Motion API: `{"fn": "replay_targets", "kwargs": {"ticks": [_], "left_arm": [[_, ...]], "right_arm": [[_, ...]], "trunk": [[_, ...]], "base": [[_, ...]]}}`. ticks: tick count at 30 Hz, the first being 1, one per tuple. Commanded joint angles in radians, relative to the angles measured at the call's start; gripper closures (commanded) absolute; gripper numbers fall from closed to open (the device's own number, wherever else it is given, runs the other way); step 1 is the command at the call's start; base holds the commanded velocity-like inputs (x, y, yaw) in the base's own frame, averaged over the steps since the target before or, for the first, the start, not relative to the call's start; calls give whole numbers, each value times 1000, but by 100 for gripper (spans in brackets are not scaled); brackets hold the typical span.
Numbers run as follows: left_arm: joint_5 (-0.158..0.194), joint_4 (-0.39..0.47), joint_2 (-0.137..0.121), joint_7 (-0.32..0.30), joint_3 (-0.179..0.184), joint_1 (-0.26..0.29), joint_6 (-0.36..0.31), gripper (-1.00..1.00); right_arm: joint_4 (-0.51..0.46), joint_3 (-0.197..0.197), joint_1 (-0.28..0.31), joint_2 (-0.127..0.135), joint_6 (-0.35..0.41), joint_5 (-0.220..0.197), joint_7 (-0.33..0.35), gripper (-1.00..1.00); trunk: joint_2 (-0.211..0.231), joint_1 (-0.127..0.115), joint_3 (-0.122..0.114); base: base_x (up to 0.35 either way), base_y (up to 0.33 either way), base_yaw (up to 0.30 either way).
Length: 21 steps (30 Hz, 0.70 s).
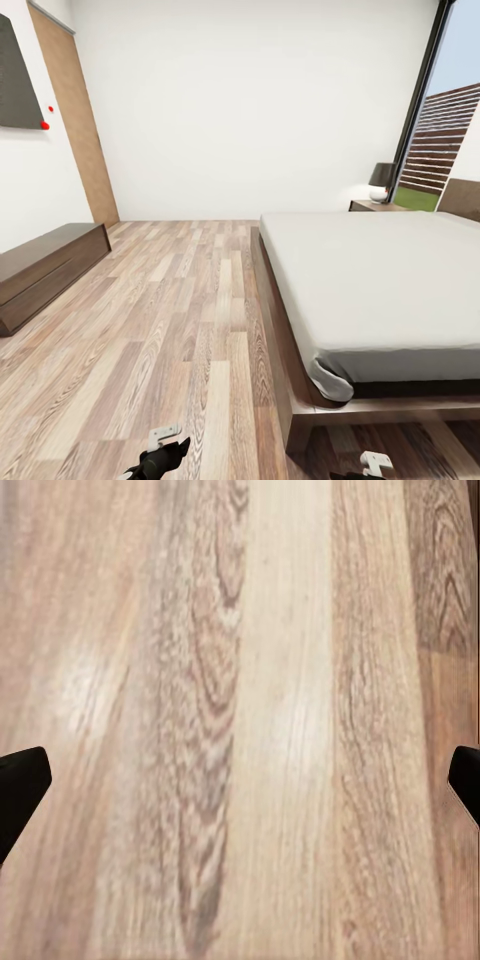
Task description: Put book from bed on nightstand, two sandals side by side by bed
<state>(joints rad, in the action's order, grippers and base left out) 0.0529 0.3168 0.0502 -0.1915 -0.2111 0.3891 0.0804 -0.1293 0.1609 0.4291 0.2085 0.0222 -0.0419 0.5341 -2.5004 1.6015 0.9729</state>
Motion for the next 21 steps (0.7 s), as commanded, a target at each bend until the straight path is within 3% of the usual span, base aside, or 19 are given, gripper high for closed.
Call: {"fn": "replay_targets", "kwargs": {"ticks": [1, 21], "left_arm": [[5, -1, 0, -6, -5, 1, 1, -100], [5, -1, 14, -6, -5, 1, 1, -100]], "right_arm": [[0, 3, 0, 0, 2, -4, 5, -100], [-1, 4, 0, 0, 2, -3, 6, -100]], "trunk": [[0, -1, -3], [126, -71, -67]], "base": [[0, 0, 0], [0, 0, 0]]}}
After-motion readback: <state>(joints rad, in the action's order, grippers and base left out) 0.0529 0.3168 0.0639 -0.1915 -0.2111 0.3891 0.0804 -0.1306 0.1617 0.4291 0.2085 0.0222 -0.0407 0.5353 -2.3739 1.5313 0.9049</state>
